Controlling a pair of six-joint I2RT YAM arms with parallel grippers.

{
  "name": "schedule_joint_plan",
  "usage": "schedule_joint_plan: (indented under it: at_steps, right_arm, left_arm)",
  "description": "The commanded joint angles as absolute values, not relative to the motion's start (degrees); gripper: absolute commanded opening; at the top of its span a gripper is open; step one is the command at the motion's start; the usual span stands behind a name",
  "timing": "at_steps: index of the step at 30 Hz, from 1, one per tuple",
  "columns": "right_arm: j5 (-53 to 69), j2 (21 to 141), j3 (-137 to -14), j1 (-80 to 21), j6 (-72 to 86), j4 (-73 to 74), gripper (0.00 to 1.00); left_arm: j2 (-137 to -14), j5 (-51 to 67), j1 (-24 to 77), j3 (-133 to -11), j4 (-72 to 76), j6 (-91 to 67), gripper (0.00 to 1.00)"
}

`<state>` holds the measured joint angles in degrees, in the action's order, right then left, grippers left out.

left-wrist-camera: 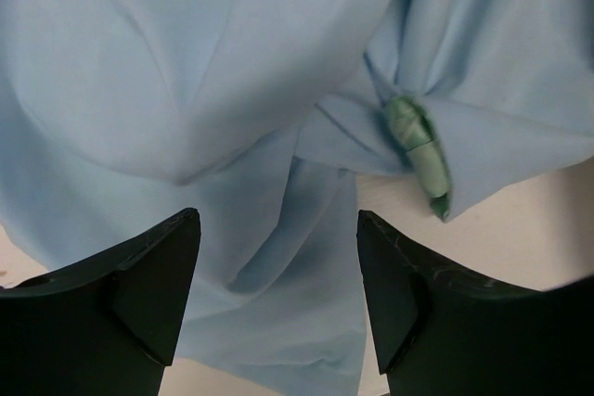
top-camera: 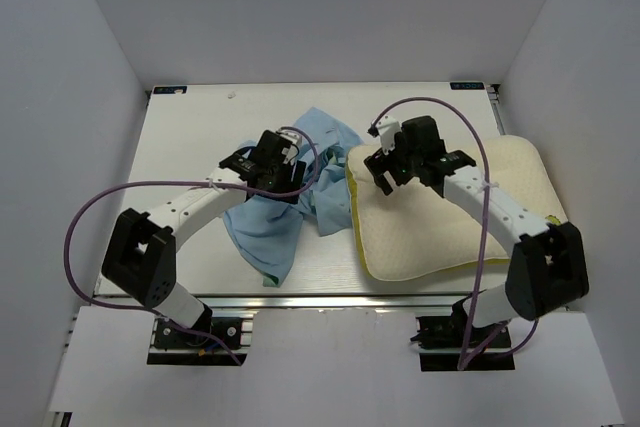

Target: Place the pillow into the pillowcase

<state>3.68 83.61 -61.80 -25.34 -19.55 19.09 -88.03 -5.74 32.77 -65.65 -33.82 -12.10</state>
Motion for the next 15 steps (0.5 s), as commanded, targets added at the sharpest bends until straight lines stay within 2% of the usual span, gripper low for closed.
schedule_joint_plan:
  at_steps: [1,5,8,11,15]
  right_arm:
    - [7.2,75.7,-65.82,-25.05,-23.1,23.37,0.89]
    - [13.0,72.43,-67.85,-26.18,-25.31,25.48,0.89]
    - [16.78,72.25,-68.03,-30.04,-26.36,26.8,0.89]
    - [14.95,73.65,-66.27,-37.23,-26.02,25.49,0.89]
    - [6.53,77.68,-64.6,-45.16,-21.89,20.75,0.89]
  left_arm:
    - [-85.87,-7.91,32.7,-64.69,-35.33,-15.11,0.78]
    - [-80.52,-7.21,32.78,-62.49,-36.82,-19.24,0.79]
    - [-76.47,-8.87,32.7,-60.39,-39.8,-29.74,0.8]
    - [-73.75,-11.07,33.22,-58.81,-45.69,-37.67,0.81]
    - [-68.48,-11.25,34.28,-55.99,-52.45,-46.12,0.83]
